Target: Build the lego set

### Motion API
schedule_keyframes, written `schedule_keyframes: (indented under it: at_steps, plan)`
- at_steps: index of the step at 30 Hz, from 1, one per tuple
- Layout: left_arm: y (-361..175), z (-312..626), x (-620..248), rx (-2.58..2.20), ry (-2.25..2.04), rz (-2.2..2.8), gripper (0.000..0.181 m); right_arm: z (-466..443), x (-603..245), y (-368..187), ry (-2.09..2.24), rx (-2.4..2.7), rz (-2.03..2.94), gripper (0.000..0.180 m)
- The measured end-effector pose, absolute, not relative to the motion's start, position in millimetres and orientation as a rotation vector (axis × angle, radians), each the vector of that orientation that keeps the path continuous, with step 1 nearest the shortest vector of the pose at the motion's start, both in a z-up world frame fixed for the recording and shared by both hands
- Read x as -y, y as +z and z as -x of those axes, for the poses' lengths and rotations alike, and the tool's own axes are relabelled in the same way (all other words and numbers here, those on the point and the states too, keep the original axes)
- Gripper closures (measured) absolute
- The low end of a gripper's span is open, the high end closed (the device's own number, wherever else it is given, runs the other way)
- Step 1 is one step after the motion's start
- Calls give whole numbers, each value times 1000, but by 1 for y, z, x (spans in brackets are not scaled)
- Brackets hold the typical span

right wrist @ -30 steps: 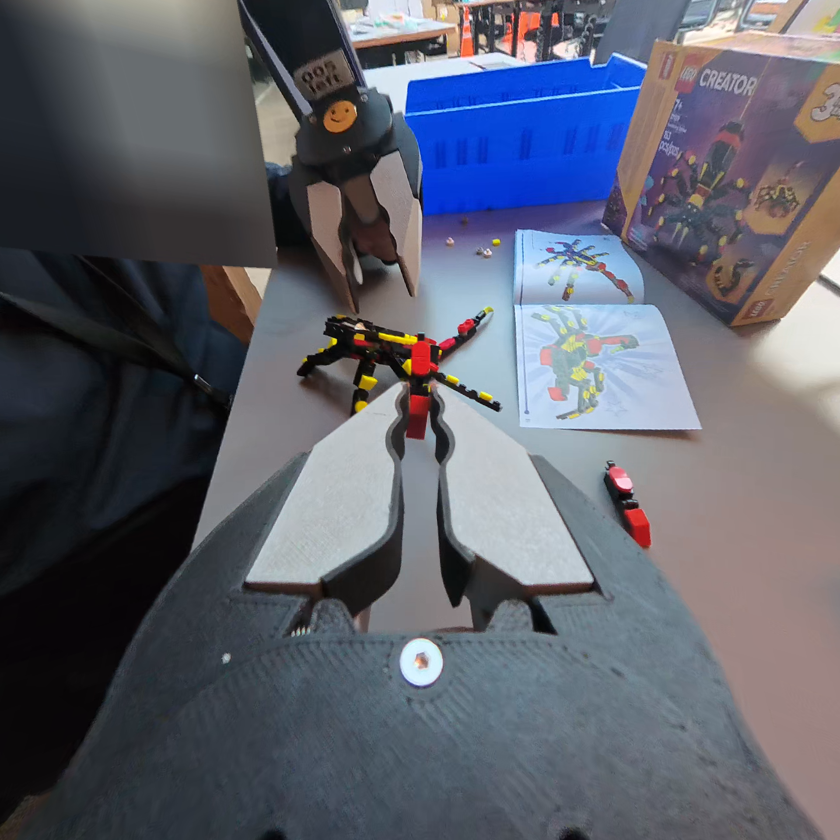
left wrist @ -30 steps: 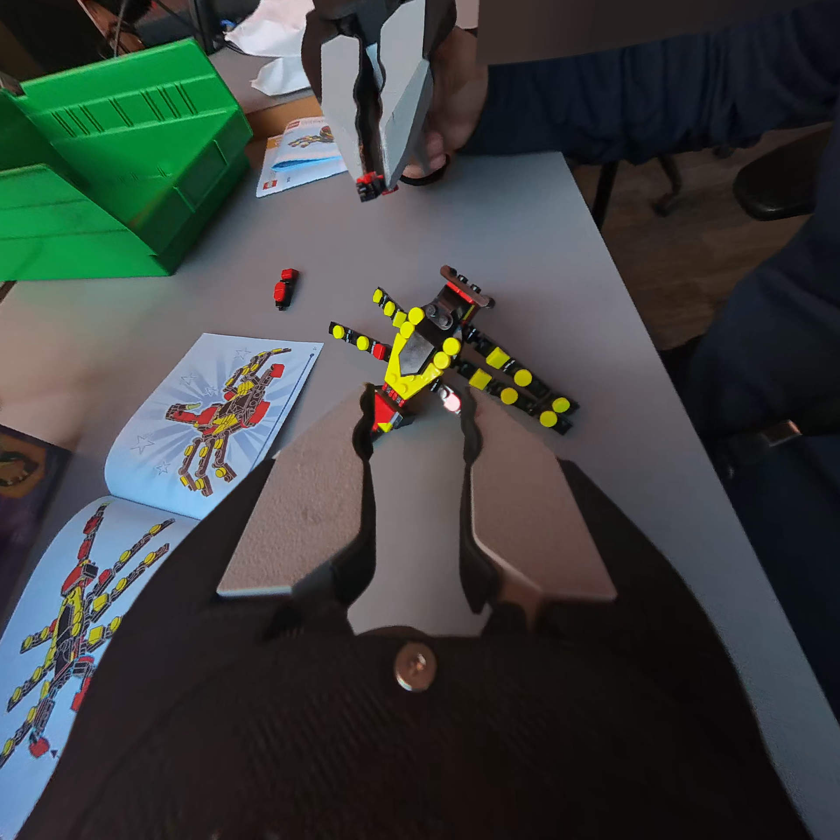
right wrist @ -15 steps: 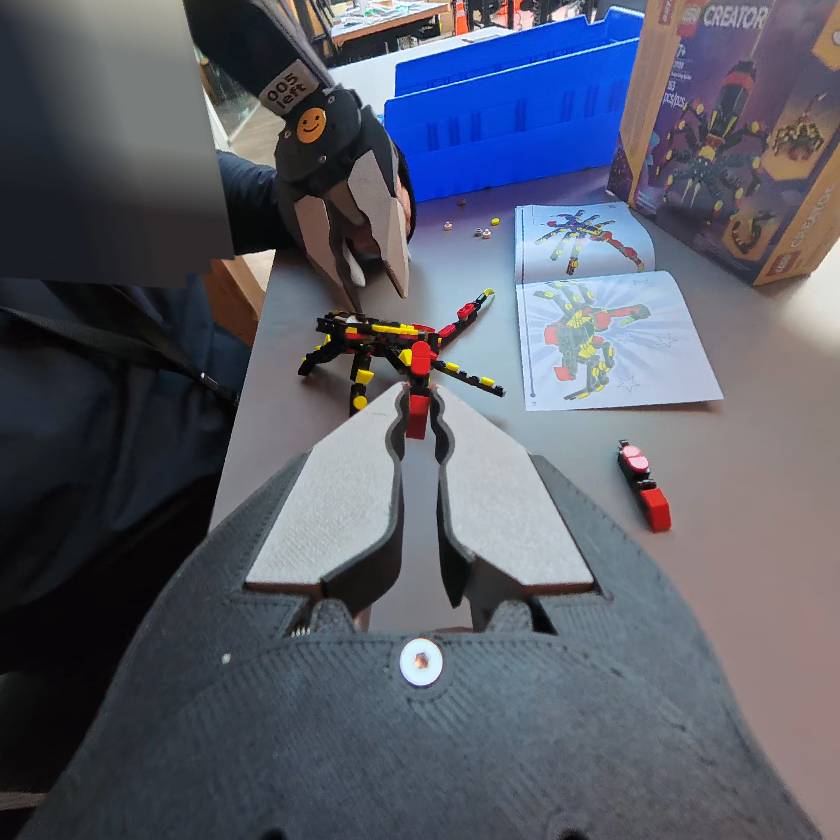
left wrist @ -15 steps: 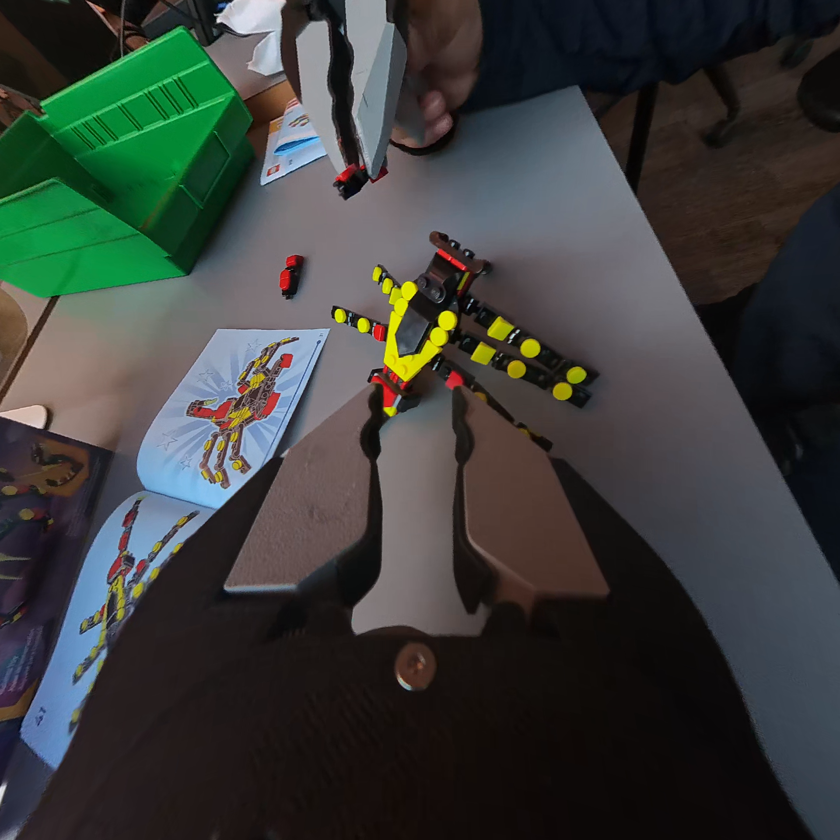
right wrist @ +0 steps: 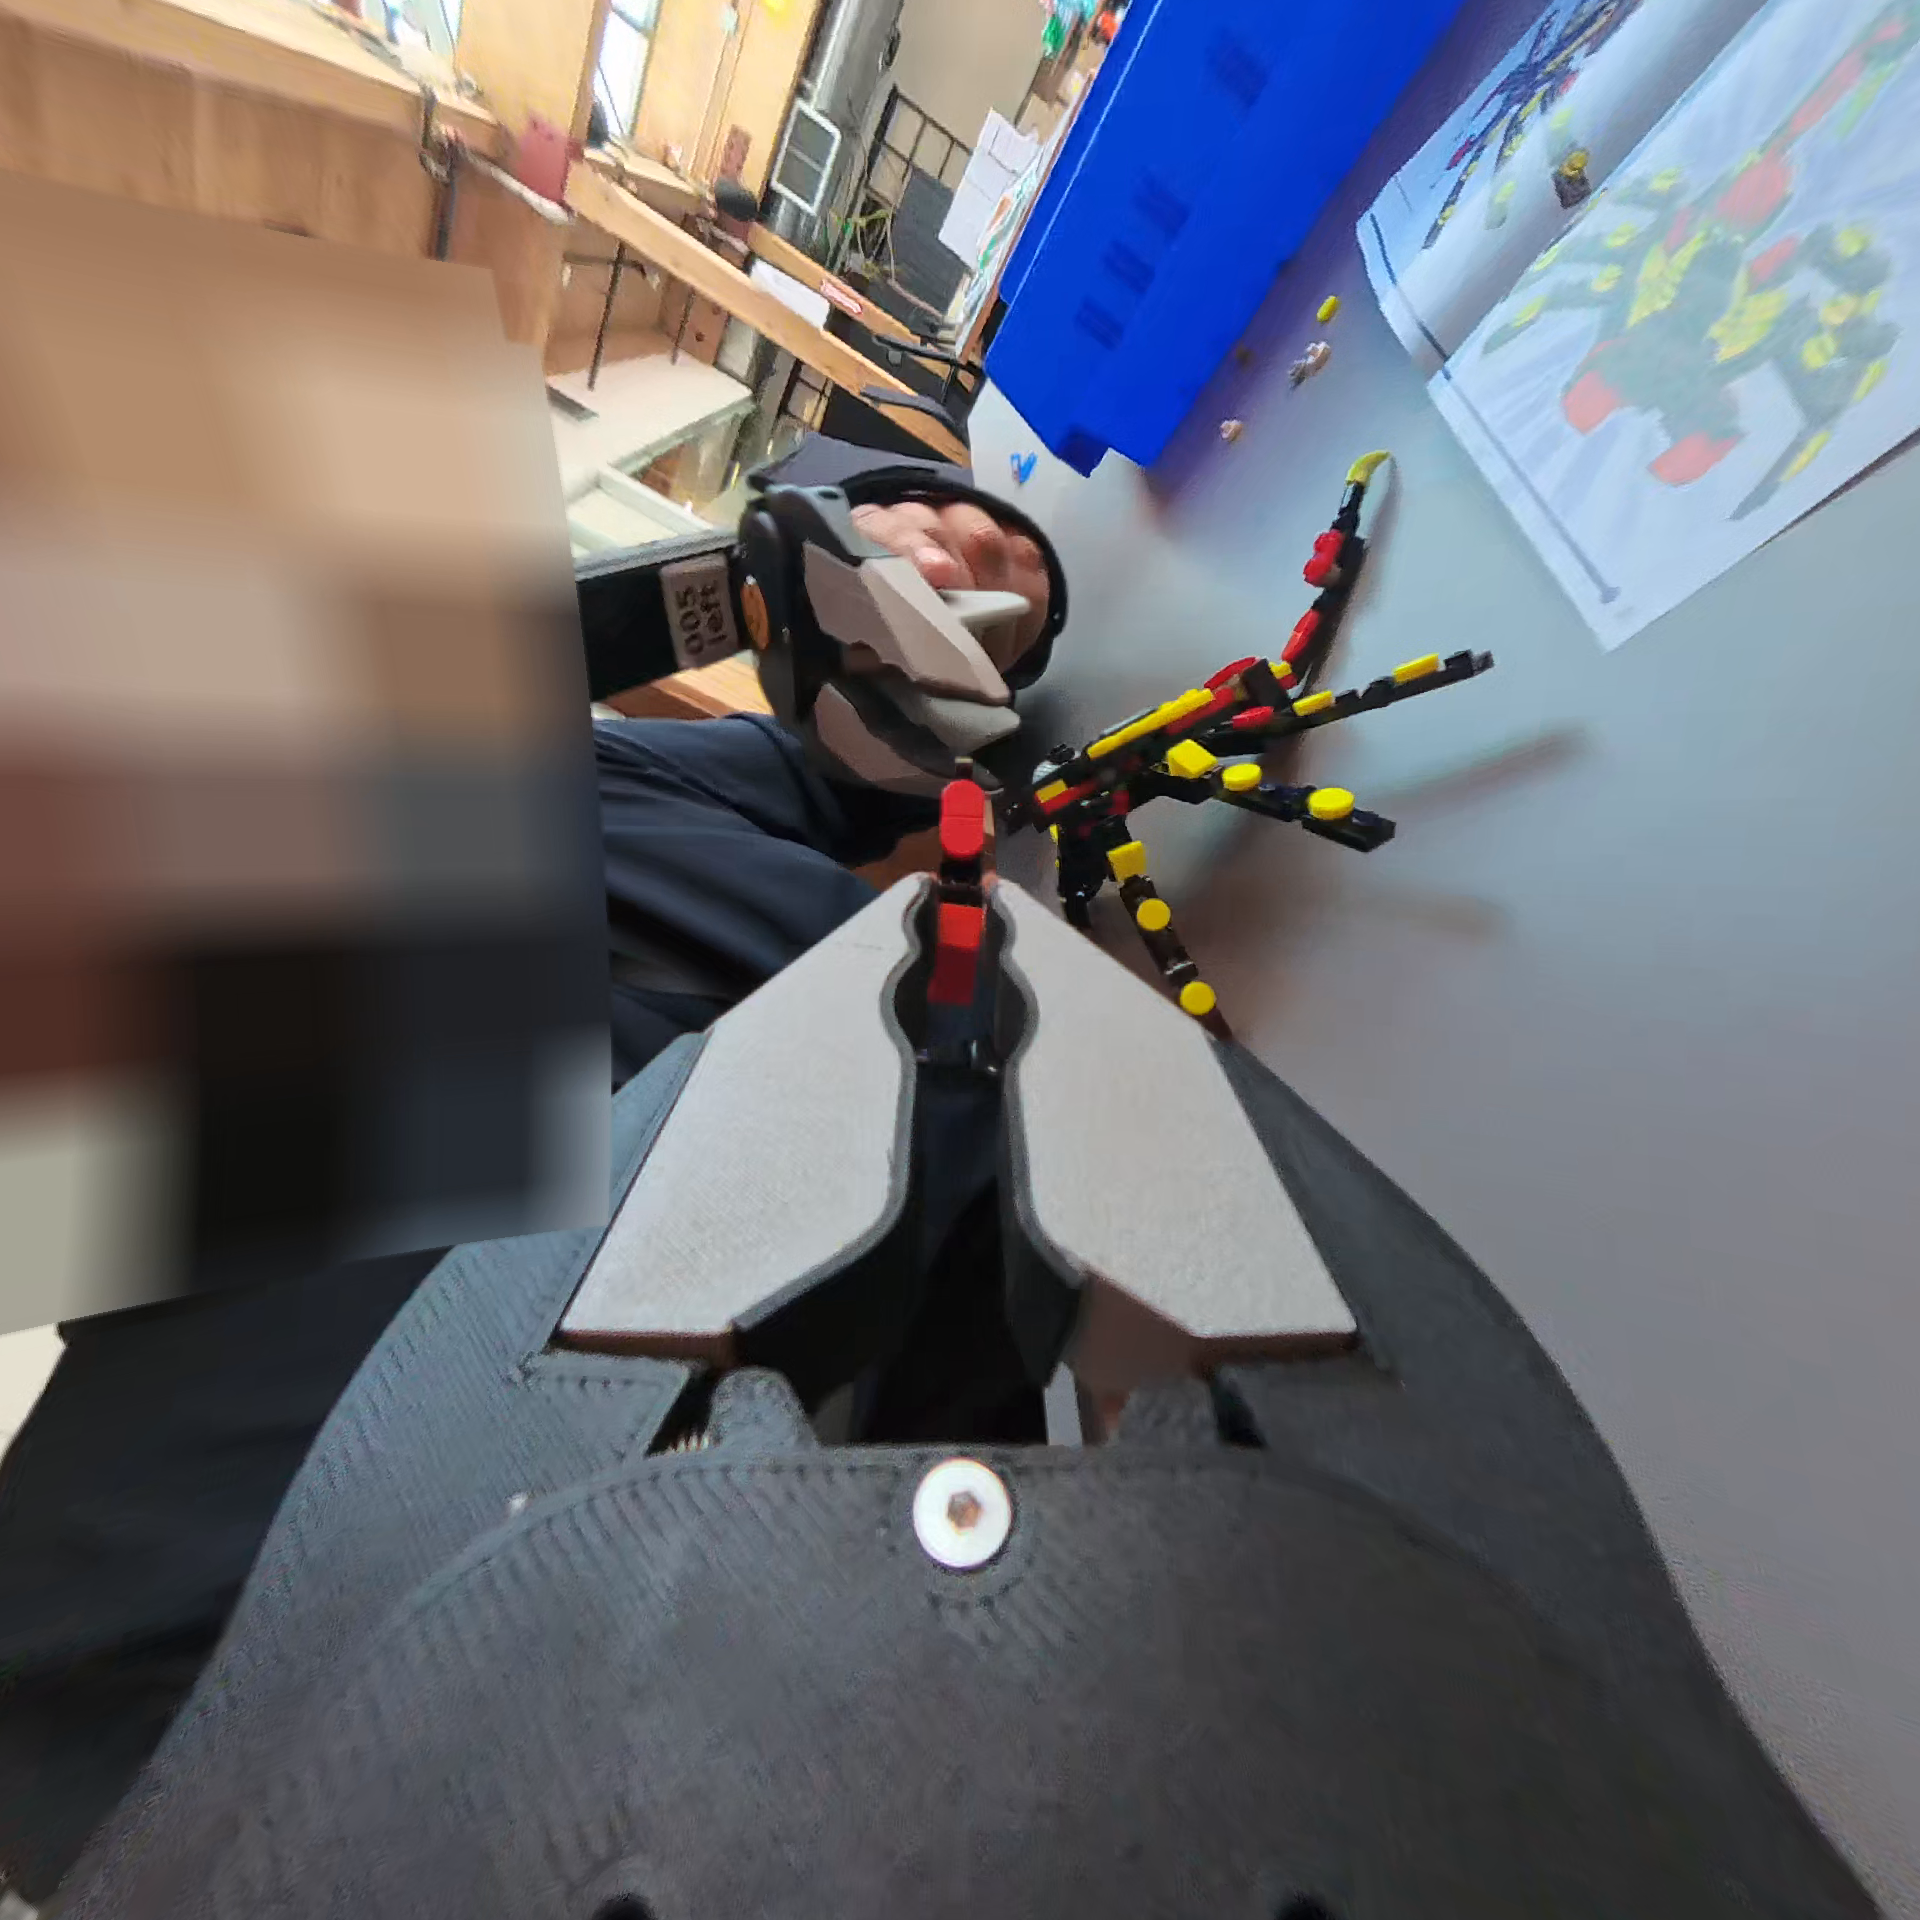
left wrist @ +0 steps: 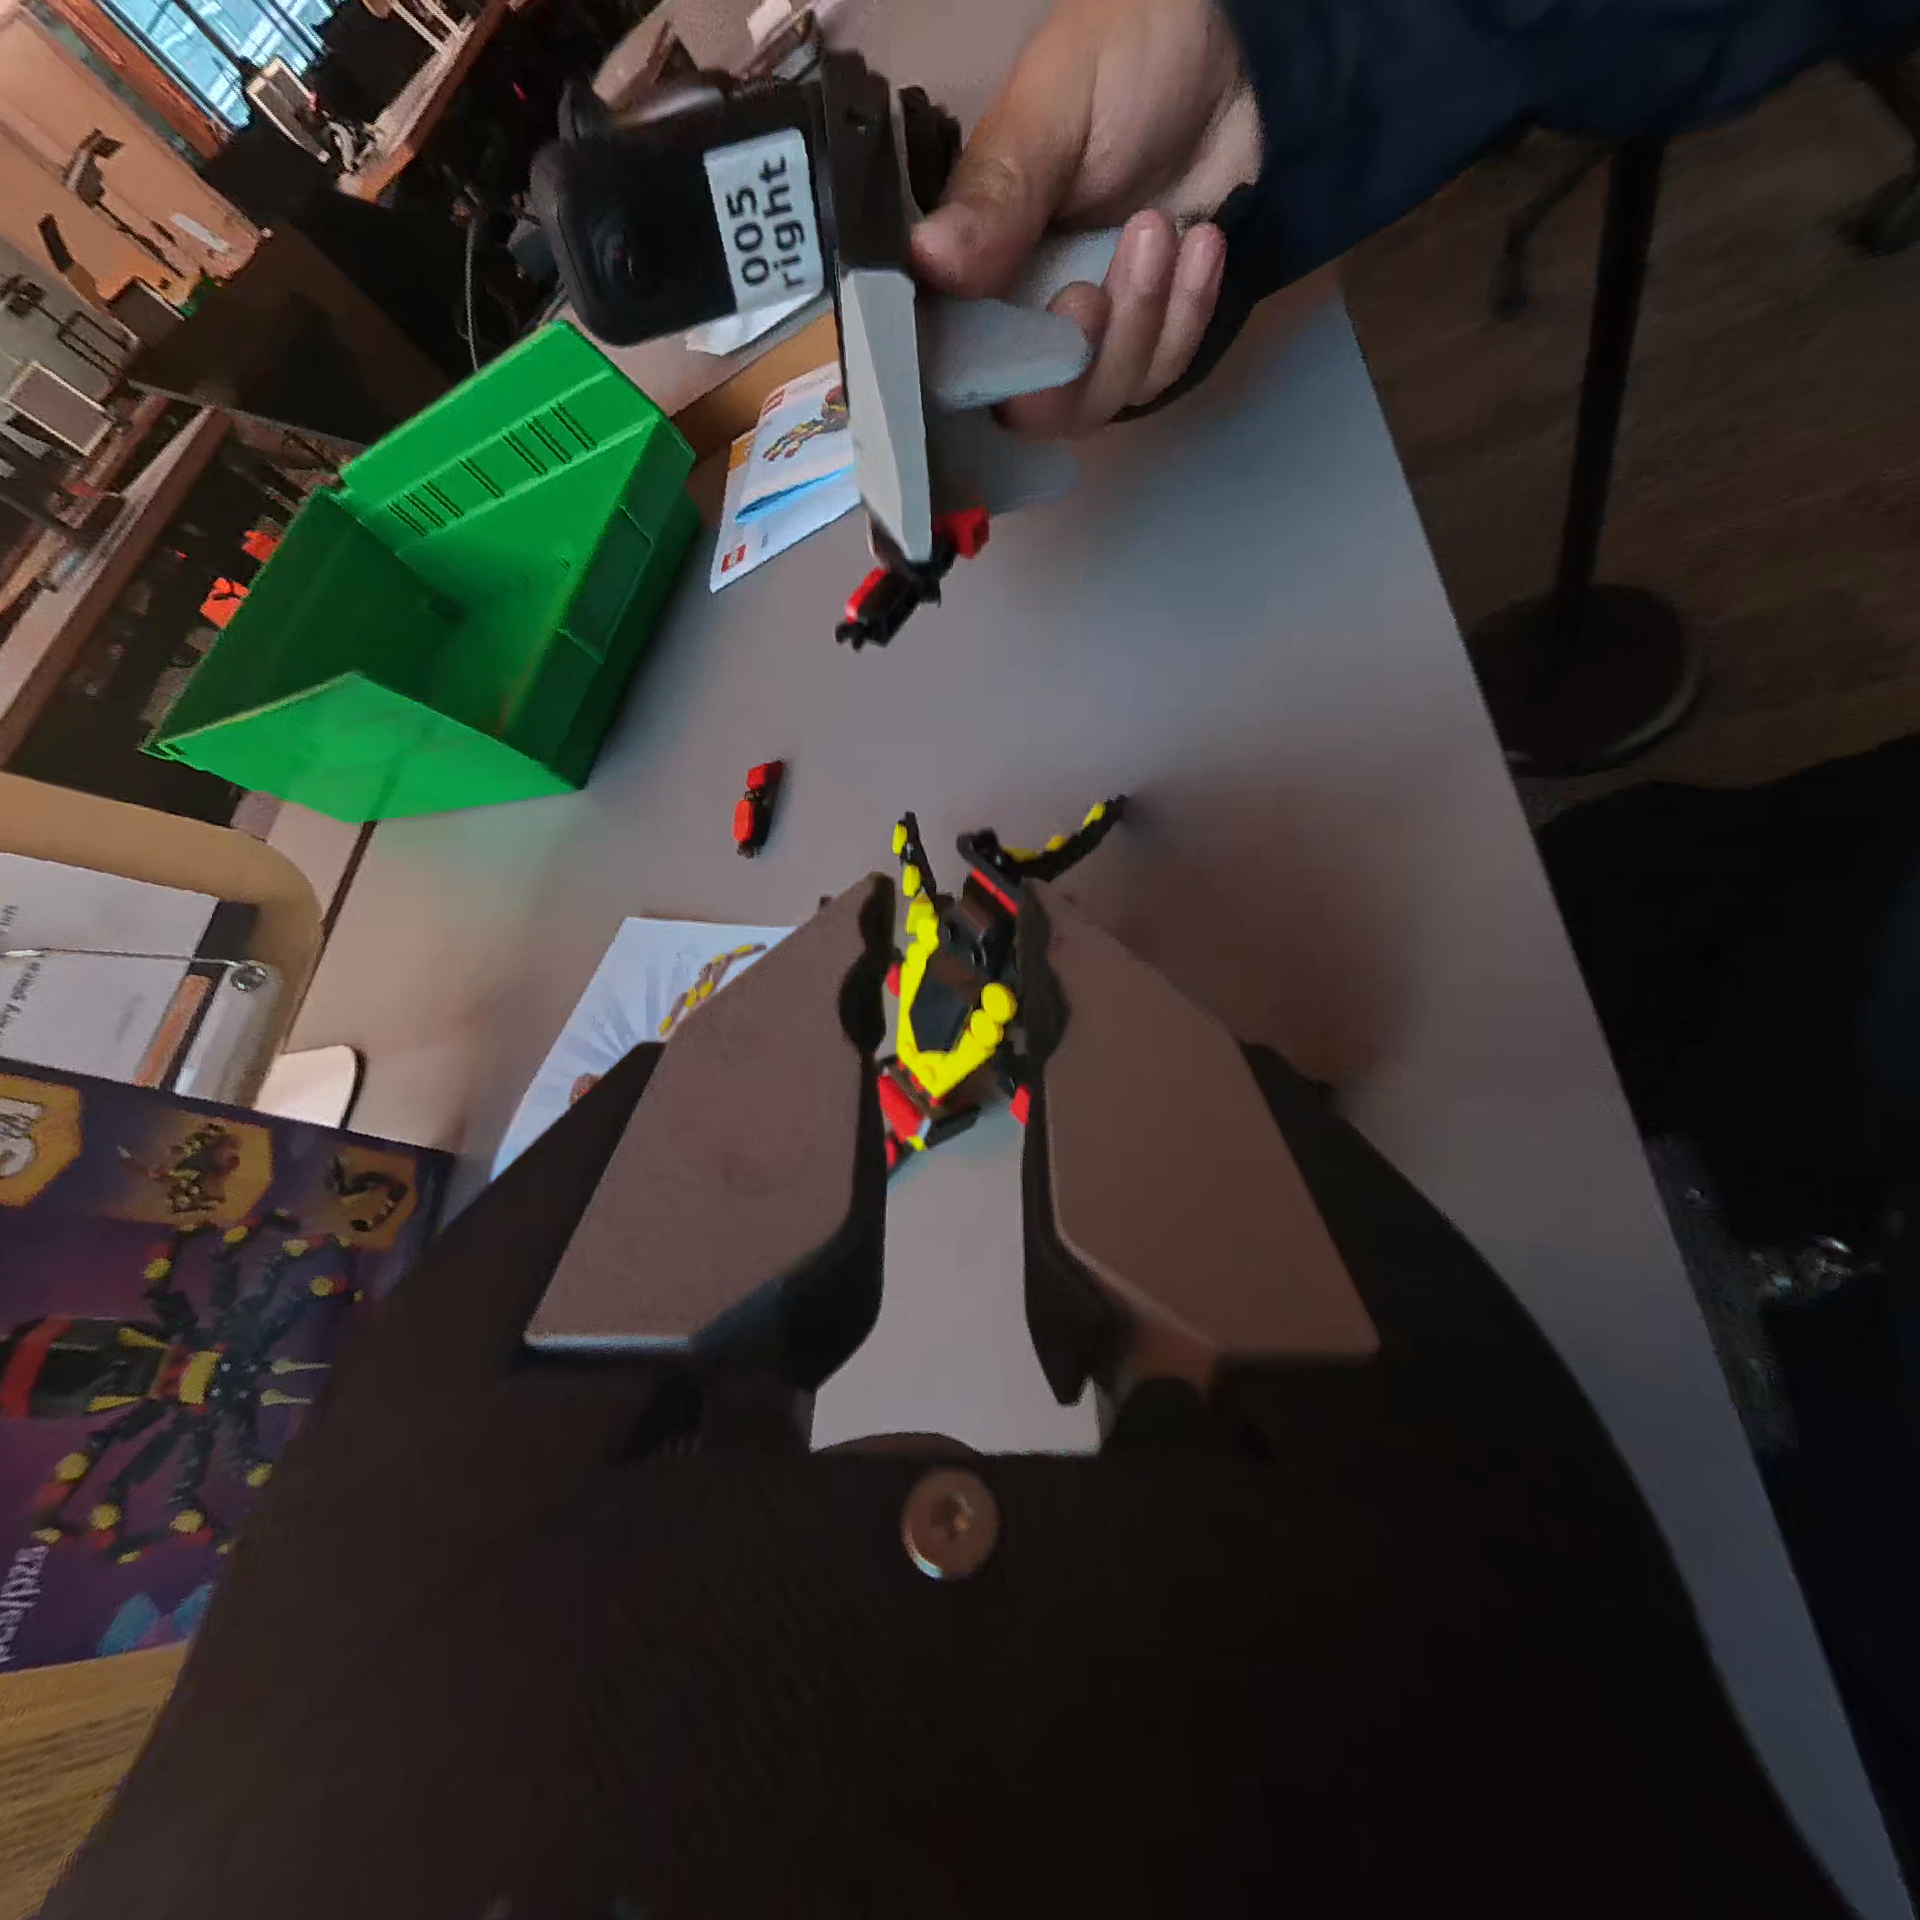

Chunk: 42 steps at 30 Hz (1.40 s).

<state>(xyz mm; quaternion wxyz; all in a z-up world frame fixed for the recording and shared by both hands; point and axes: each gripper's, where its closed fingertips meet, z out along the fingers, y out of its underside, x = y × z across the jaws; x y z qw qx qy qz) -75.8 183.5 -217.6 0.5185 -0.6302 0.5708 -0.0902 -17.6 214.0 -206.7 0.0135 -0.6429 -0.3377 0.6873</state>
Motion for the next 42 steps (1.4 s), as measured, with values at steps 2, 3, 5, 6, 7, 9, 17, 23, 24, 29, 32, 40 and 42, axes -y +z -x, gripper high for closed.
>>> schedule_keyframes:
  at_steps: [2, 3, 5, 6, 7, 9, 17, 23, 24, 29, 32, 40, 42]
  plan:
    - [-212, 62, -183, -1387, -199, 1514, 157, 17, -211, -206, 2151, 1024, 2032, 175]
    - [-212, 55, -184, -1401, -196, 1529, 153, 17, -206, -204, 2177, 1025, 2030, 175]
    - [-212, 43, -186, -1427, -203, 1539, 149, 18, -195, -198, 2212, 1050, 2019, 174]
    - [-213, 38, -186, -1437, -225, 1550, 148, 18, -190, -198, 2202, 1073, 2026, 174]
    - [-212, 33, -187, -1437, -254, 1561, 147, 19, -186, -198, 2182, 1095, 2035, 174]
    - [-212, 24, -185, -1435, -331, 1583, 147, 19, -178, -197, 2175, 1112, 2040, 174]
    - [-203, 12, -180, -1437, -381, 1514, 170, 17, -169, -196, 2153, 1092, 2038, 174]
    - [-195, 14, -185, -1361, -404, 1493, 172, 13, -181, -185, 1677, 1278, 1747, 156]
    - [-194, 15, -185, -1349, -439, 1502, 172, 12, -180, -186, 1538, 1341, 1698, 157]
    - [-188, 16, -187, -1290, -548, 1513, 173, 13, -182, -182, 1089, 1435, 1489, 171]
    - [-186, 17, -190, -1254, -555, 1524, 173, 15, -187, -176, 933, 1401, 1421, 171]
    - [-186, 21, -197, -1152, -602, 1605, 173, 20, -200, -176, 481, 1279, 1375, 173]
    - [-187, 21, -197, -1145, -618, 1621, 173, 20, -201, -177, 397, 1280, 1365, 173]
